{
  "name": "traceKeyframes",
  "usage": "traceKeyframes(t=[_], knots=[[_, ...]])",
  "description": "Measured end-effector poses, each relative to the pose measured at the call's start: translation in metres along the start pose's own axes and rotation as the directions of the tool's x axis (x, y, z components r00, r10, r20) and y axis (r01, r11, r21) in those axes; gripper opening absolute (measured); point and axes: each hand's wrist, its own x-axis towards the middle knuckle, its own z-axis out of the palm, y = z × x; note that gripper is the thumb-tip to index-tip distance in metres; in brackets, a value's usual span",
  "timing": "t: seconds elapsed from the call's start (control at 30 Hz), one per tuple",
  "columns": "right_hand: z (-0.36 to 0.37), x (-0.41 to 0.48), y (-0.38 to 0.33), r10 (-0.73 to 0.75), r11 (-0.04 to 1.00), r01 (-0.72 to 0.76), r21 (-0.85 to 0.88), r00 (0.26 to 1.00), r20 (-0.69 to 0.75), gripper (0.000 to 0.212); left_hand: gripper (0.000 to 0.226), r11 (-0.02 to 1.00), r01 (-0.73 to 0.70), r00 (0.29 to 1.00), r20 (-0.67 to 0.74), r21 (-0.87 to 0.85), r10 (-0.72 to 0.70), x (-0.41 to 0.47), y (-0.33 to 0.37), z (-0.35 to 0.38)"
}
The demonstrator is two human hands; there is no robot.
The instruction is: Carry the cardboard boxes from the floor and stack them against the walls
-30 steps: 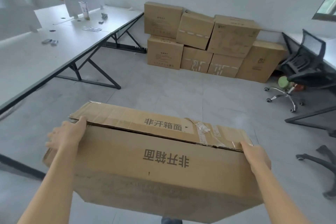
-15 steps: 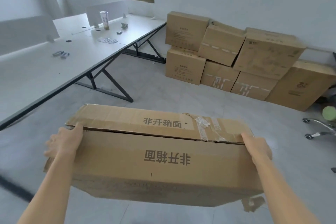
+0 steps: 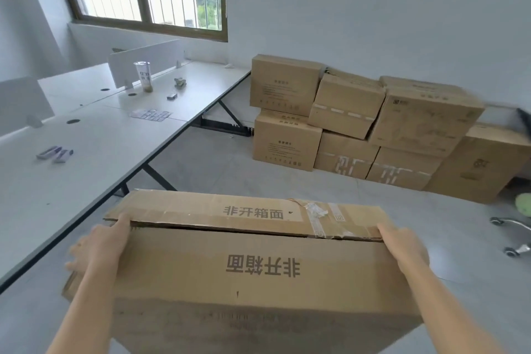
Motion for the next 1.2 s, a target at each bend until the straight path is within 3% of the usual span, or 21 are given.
traceKeyframes(t=[0.17, 0.43, 0.7, 0.9, 1.2], knots=[[0.024, 0.037, -0.046, 0.053, 0.998, -0.052, 0.041, 0.998, -0.027, 0.036, 0.066, 0.998, -0.058, 0.998, 0.035, -0.007, 0.059, 0.061, 0.064, 0.023], [0.061, 0.152, -0.140, 0.062, 0.998, -0.062, 0.022, 0.998, -0.007, 0.047, 0.070, 0.984, -0.126, 0.992, 0.003, 0.123, 0.127, 0.151, 0.181, 0.082], [0.098, 0.282, -0.269, 0.033, 0.998, -0.036, 0.047, 0.998, 0.050, 0.058, 0.069, 0.992, -0.076, 0.997, 0.017, 0.102, 0.074, 0.241, 0.293, 0.139], [0.106, 0.353, -0.338, 0.035, 0.998, -0.035, 0.044, 0.999, 0.014, 0.050, 0.066, 0.995, -0.062, 0.998, 0.022, 0.078, 0.060, 0.296, 0.365, 0.179], [0.130, 0.463, -0.424, 0.132, 0.991, -0.129, 0.029, 0.987, -0.091, 0.050, 0.071, 0.988, -0.135, 0.978, 0.172, 0.080, 0.120, 0.408, 0.506, 0.284]])
